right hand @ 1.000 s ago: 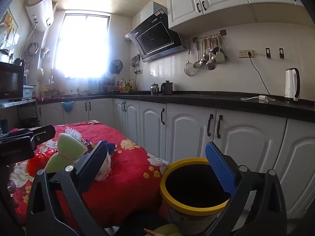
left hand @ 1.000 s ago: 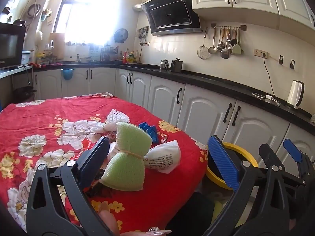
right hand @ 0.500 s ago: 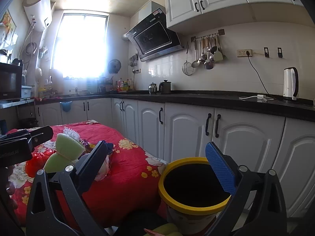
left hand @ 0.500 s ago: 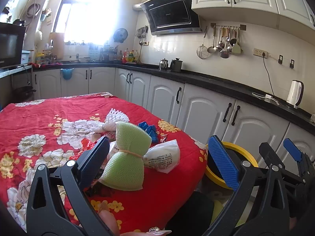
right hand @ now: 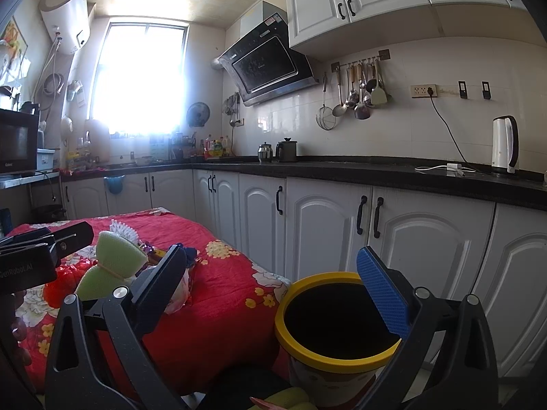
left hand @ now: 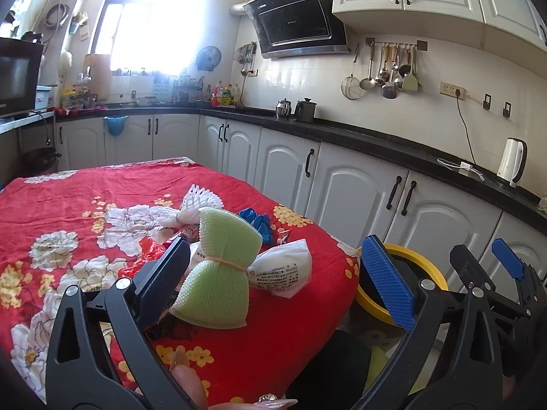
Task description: Collect trash
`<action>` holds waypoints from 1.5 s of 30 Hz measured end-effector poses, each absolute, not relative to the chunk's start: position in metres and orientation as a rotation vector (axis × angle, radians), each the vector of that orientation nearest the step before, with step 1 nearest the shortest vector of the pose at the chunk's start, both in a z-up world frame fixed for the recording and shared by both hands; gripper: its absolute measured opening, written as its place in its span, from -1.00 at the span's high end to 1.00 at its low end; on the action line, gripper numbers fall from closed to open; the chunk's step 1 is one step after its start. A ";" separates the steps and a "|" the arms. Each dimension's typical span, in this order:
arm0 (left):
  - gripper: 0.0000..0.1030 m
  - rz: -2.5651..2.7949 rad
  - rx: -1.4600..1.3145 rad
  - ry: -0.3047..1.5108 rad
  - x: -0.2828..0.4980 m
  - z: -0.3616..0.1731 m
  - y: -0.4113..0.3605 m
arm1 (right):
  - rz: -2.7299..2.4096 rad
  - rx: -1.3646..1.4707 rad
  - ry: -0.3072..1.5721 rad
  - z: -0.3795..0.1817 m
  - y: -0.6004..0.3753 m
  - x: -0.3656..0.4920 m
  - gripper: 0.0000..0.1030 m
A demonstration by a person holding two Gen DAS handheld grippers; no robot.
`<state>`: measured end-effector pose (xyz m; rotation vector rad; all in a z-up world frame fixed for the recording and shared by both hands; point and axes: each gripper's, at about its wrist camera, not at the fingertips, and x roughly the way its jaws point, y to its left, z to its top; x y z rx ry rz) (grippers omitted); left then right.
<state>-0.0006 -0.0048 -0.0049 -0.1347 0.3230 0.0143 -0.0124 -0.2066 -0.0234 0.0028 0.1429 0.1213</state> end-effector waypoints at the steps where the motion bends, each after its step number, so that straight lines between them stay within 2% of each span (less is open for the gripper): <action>1: -0.79 0.014 -0.134 0.323 0.000 -0.005 -0.005 | 0.121 0.003 0.143 -0.023 -0.207 -0.012 -0.88; 20: -0.79 0.036 -0.147 0.349 0.003 -0.010 0.002 | 0.140 -0.003 0.161 -0.025 -0.206 -0.009 -0.88; 45: -0.79 0.296 -0.260 0.398 0.018 0.004 0.108 | 0.473 -0.046 0.313 -0.001 -0.124 0.040 -0.88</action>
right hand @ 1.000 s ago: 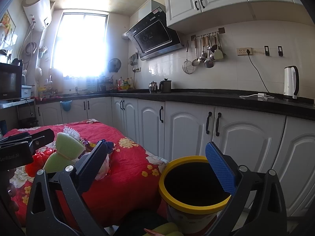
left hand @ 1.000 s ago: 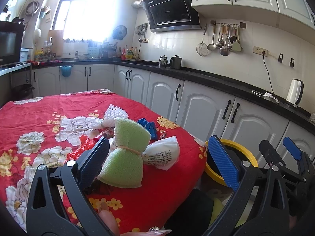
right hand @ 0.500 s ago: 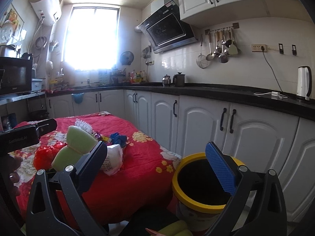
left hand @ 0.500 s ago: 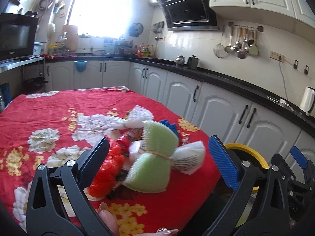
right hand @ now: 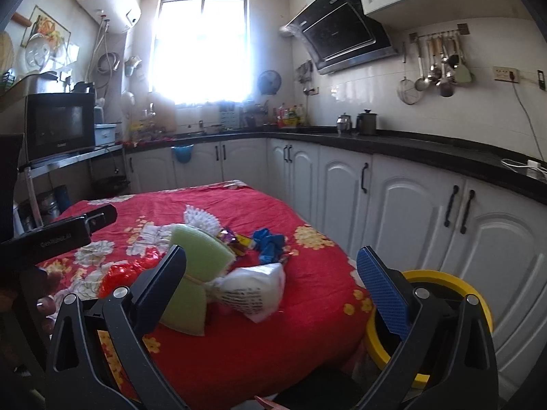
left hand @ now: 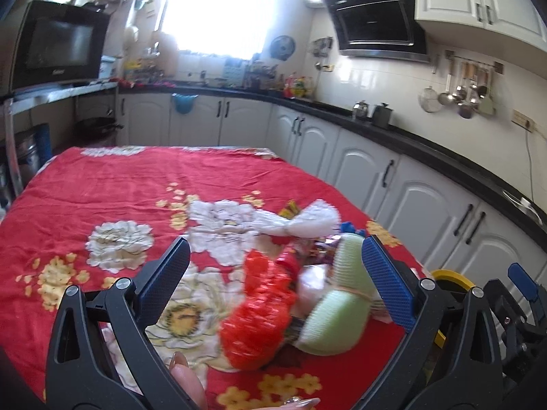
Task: Collect trash
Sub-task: 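Grasp the green mesh scrubber with the right tool while the left tool grasps the red plastic bag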
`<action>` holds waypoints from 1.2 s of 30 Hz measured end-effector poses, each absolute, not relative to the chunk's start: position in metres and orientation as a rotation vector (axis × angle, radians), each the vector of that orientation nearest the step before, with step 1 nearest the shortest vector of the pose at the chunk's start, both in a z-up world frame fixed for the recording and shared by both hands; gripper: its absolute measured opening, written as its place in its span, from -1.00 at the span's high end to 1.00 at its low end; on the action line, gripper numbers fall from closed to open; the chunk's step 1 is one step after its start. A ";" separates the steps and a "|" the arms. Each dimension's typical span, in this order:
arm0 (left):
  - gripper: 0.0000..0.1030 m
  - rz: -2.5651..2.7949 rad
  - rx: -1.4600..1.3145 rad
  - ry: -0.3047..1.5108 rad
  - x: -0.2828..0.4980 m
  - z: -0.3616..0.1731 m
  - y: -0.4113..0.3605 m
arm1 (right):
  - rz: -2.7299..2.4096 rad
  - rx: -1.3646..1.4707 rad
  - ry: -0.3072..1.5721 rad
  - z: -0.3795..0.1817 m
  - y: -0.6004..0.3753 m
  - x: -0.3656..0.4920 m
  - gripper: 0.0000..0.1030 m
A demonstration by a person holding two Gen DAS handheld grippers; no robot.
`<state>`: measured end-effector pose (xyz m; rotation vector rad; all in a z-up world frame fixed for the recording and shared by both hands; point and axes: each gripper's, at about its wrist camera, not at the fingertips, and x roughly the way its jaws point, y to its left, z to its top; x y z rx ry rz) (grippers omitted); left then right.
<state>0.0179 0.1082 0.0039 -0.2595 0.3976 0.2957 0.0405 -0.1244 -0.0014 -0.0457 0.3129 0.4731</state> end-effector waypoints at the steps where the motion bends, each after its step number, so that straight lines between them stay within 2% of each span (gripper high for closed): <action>1: -0.79 0.302 -0.266 0.400 0.018 0.003 0.113 | 0.487 -0.052 0.326 -0.001 -0.119 0.045 -0.88; 12: -0.79 0.291 -0.357 0.534 0.029 -0.013 0.165 | 0.615 -0.021 0.560 -0.012 -0.068 0.102 -0.88; 23: -0.79 0.095 -0.462 0.632 0.040 -0.037 0.171 | 0.729 0.029 0.738 -0.036 -0.039 0.146 -0.88; 28: -0.64 0.037 -0.481 0.679 0.047 -0.049 0.166 | 0.785 0.088 0.814 -0.042 -0.035 0.166 -0.88; 33: -0.34 -0.005 -0.487 0.714 0.051 -0.058 0.161 | 0.821 0.101 0.839 -0.046 -0.029 0.174 -0.87; 36: -0.25 -0.024 -0.481 0.730 0.053 -0.060 0.157 | 0.837 0.088 0.847 -0.048 -0.024 0.175 -0.72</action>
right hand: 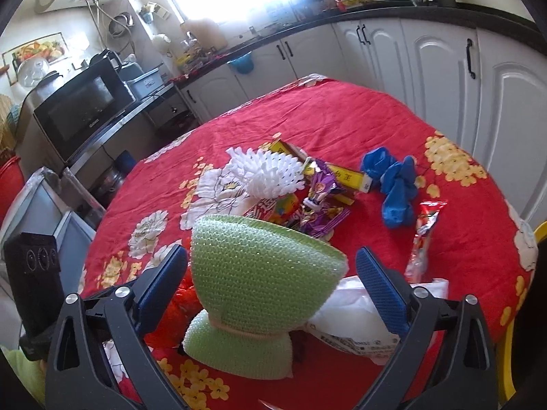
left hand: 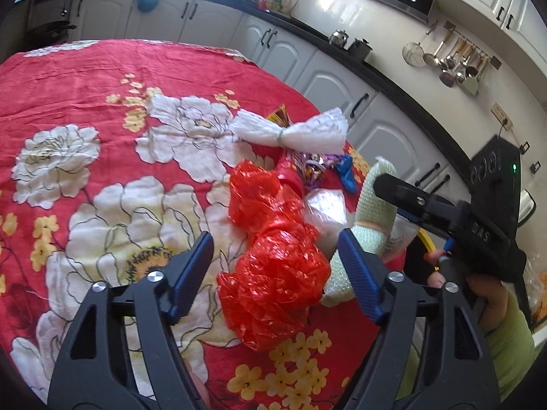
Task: Collect trash
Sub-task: 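Grasp the green mesh scrubber with the right tool while the left tool grasps the red plastic bag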
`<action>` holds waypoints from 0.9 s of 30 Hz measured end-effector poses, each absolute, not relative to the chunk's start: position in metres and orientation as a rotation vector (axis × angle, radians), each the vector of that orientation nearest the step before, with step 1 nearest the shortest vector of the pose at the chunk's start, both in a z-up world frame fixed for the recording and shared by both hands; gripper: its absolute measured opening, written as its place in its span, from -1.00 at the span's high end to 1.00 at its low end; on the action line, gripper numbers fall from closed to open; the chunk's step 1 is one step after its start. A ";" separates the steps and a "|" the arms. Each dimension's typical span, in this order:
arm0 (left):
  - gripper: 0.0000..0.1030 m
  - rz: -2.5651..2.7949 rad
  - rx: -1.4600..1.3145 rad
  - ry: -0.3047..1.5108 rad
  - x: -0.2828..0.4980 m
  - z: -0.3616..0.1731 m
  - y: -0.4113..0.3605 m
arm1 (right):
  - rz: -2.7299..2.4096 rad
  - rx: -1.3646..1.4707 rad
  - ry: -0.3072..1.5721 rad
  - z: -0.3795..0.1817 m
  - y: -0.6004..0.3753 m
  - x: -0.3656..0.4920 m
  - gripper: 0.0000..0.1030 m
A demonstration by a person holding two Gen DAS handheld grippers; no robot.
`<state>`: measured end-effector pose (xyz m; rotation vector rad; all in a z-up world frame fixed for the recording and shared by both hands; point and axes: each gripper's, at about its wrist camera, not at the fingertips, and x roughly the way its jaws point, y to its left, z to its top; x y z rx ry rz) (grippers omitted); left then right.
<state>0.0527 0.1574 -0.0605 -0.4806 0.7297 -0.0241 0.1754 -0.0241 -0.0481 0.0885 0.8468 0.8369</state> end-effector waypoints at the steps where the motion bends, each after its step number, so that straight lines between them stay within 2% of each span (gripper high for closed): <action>1: -0.25 -0.030 -0.477 0.735 0.053 -0.062 0.155 | 0.830 0.080 0.844 -0.049 -0.023 0.175 -0.67; 4: -0.06 -0.037 -0.465 0.751 0.055 -0.063 0.152 | 0.831 0.099 0.845 -0.049 -0.023 0.176 -0.56; 6: 0.19 -0.036 -0.456 0.767 0.056 -0.066 0.149 | 0.833 0.116 0.841 -0.047 -0.026 0.177 -0.53; 9: 0.38 -0.038 -0.447 0.778 0.056 -0.069 0.148 | 0.832 0.140 0.829 -0.045 -0.031 0.177 -0.50; 15: 0.45 -0.024 -0.421 0.710 0.048 -0.052 0.149 | 0.837 0.172 0.787 -0.032 -0.043 0.173 -0.50; 27: 0.46 -0.072 -0.319 0.577 0.050 0.001 0.115 | 0.787 0.273 0.642 0.012 -0.106 0.167 -0.50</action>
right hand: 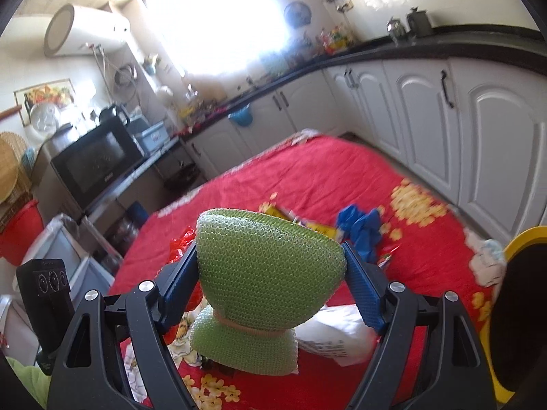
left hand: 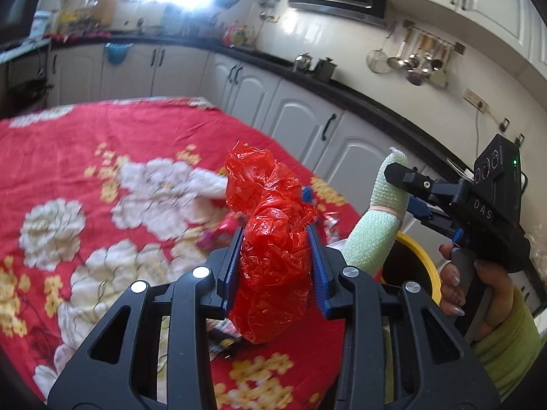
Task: Collect trash
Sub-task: 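Grasp the green mesh scrubber with the right tool while the left tool grasps the red plastic bag, then carry both items over the yellow bin and open both tools to drop them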
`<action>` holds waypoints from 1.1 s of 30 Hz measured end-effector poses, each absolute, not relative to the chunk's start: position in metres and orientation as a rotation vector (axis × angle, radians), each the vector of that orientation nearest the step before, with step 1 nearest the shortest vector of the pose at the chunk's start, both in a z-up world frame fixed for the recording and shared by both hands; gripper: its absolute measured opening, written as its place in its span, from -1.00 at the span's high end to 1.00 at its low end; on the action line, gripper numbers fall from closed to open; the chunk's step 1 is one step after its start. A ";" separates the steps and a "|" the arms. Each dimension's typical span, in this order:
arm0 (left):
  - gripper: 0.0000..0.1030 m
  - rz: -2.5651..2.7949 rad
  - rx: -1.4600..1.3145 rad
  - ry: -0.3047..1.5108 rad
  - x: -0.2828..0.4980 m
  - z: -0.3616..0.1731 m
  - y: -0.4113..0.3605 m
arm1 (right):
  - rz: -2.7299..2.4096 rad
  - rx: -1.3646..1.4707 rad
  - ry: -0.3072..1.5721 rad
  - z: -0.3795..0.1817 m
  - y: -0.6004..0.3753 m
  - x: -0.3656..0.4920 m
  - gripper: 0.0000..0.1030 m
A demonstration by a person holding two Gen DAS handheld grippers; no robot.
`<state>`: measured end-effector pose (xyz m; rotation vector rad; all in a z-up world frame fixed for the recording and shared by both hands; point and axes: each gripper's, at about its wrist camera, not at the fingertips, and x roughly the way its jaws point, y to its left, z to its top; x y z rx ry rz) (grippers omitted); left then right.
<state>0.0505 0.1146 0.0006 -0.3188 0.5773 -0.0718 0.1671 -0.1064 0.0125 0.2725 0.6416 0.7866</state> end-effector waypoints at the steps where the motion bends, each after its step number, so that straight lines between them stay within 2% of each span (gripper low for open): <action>1: 0.46 -0.078 -0.309 0.573 0.052 0.003 0.110 | 0.774 0.277 0.628 0.016 -0.114 0.167 -0.50; 10: 0.46 -0.148 -0.245 0.554 0.070 0.018 0.067 | 0.642 0.296 0.519 0.035 -0.181 0.163 -0.50; 33: 0.46 -0.363 -0.178 0.590 0.125 0.010 -0.054 | 0.279 0.356 0.428 0.014 -0.340 0.165 -0.51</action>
